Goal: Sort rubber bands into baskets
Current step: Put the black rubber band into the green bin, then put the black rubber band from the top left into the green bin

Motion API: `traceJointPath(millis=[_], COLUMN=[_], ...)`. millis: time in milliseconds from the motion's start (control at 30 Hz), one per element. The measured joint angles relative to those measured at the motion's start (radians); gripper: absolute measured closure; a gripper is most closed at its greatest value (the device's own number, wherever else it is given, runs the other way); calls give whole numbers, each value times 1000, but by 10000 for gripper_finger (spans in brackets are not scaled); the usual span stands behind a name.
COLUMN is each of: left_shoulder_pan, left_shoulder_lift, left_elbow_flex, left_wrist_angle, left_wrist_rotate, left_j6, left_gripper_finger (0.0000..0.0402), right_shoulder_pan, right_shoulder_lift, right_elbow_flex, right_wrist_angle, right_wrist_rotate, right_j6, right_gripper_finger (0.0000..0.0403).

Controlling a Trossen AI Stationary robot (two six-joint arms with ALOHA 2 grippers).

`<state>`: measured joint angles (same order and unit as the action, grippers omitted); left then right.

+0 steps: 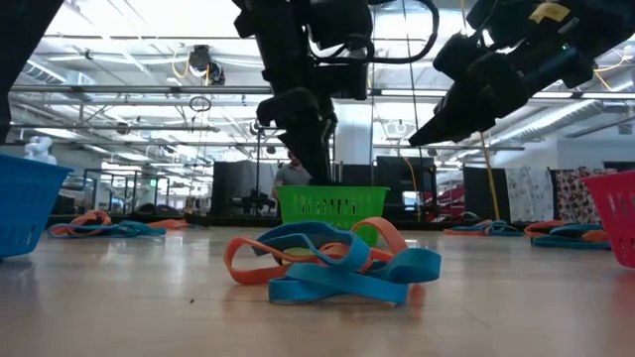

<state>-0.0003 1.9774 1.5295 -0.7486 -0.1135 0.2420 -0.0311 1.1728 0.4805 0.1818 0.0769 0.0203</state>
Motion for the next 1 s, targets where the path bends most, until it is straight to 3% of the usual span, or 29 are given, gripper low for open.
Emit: traceJointPath(millis=[233, 433, 700, 1000], left_shoulder_pan=[0, 31, 312, 644], left_shoulder_lift=[0, -92, -264, -232], left_elbow_flex=[23, 41, -127, -243], left_wrist_angle=[-15, -189, -197, -177], left_wrist_rotate=[-7, -139, -84, -72], left_j6=[16, 55, 59, 164], left_gripper_finger=[273, 267, 267, 267], right_shoulder_pan=[0, 0, 0, 0], right_shoulder_lift=[0, 0, 0, 0], right_elbow_flex=[0, 0, 0, 0], right_wrist_angle=[0, 0, -5, 0], right_wrist_rotate=[0, 0, 0, 0], right_j6=[-5, -6, -6, -10], right_gripper_finger=[403, 403, 403, 403])
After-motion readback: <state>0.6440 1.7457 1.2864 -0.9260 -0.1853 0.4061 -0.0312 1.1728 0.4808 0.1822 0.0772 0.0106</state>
